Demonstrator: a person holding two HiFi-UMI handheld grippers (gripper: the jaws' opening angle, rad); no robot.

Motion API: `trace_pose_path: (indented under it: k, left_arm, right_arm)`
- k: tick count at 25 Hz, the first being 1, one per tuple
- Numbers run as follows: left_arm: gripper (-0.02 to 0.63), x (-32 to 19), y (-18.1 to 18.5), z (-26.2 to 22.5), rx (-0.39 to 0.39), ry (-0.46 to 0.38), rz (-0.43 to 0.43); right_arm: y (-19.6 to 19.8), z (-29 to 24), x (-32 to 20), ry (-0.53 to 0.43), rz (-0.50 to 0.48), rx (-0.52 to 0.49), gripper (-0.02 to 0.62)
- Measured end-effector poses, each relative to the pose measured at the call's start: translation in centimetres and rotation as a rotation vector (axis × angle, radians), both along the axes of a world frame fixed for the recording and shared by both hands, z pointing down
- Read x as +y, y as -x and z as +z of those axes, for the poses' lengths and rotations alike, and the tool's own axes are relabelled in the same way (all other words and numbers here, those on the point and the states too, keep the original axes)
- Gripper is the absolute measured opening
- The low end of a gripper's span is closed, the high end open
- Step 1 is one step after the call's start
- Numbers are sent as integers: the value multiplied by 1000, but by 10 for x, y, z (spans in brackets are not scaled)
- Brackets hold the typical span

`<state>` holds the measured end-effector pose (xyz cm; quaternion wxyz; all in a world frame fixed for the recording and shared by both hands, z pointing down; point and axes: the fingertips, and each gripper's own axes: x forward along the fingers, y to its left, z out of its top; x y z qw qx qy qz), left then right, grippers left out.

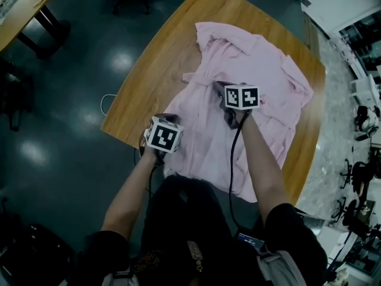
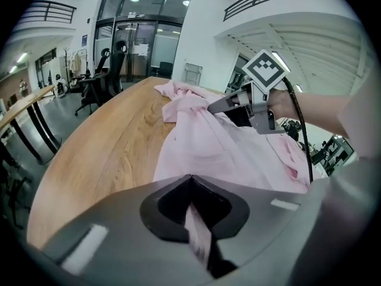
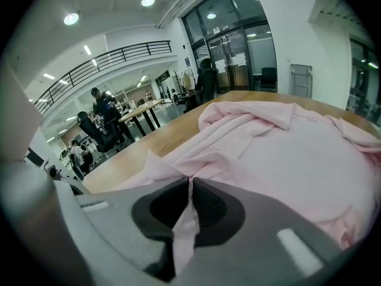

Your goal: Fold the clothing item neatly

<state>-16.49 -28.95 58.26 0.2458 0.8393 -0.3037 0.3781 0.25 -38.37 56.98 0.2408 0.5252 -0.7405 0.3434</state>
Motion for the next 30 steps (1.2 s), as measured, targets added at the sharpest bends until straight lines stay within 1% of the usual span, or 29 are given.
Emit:
trace_pose_path:
  k: [3,5,10,13,15,18,21,23,26,30]
  left_arm:
    - [8,3,1,4,-9,19,-16]
    - [8,4,1,3,-16,17,-34]
    - [8,10,-12,-11,-26,-26,-81]
    - [8,18,-19,-15,-62,-44,-111]
    - [8,25,-24,-13,-74,-42,-131]
    - [8,35,-31,-11,-108,-34,-159]
    - [8,45,-37,-14,-140,-39,-178]
    - [8,53,-44,-16,-148,-37,-181]
    - [8,63,-57,-18,-157,-38,-178]
    - [8,57,-73,-36,-170,-86,-181]
  right_arm:
    - [-19,-7,4,-14,4,24,25]
    - [-34,-10,8,-18,12,34,23]
    - [-74,-17,22,-16,11,62,21]
    - [-97,-19,32,-10,-4,81,21]
    - [-110,-18,38,-8,-12,79,21]
    - [-128,-9,45,3,-28,83,21]
    - [-145,2,50,22,-37,110,21]
    - [-152,8,50,29,-47,115,21]
    - [-152,14,54,28,-67,74,21]
    - [-144,5,55,-9,-117,5,35]
